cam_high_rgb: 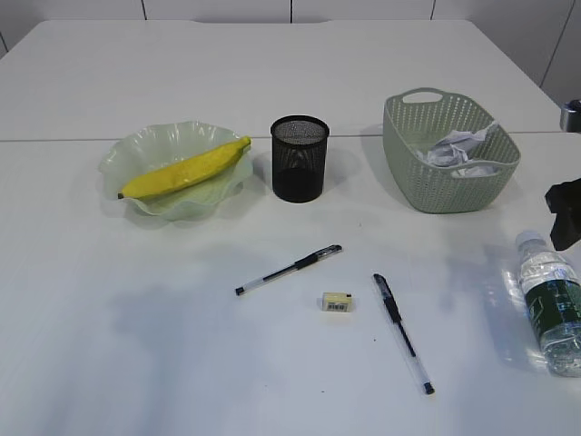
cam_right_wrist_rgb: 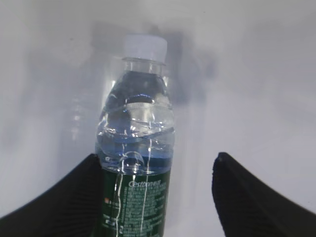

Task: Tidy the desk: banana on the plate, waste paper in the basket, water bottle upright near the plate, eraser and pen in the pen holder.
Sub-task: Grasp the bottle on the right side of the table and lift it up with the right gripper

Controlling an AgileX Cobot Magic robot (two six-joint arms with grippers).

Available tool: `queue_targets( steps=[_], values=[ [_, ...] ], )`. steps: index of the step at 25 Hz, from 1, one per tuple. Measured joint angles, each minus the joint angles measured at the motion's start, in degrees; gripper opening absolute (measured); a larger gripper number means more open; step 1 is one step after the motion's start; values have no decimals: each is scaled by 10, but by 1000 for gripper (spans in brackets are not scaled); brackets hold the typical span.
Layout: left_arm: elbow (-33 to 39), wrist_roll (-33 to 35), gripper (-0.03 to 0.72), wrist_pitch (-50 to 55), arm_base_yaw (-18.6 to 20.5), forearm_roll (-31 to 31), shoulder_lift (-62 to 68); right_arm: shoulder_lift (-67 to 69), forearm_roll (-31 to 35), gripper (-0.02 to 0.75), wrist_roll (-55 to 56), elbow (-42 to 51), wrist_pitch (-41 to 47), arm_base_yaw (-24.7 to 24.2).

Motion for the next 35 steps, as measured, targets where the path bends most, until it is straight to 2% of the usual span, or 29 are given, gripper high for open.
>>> queue_targets(
  steps=[16, 28, 35],
  values=[
    [0, 0, 456, 6, 0, 0, 0, 34, 6, 516, -5, -1, -32, 0],
    [0, -1, 456, 13, 0, 0, 0, 78, 18, 517, -8, -40, -39, 0],
    [0, -3, 456, 15, 0, 0, 0, 110, 46, 600, -16, -55, -37, 0]
  ],
)
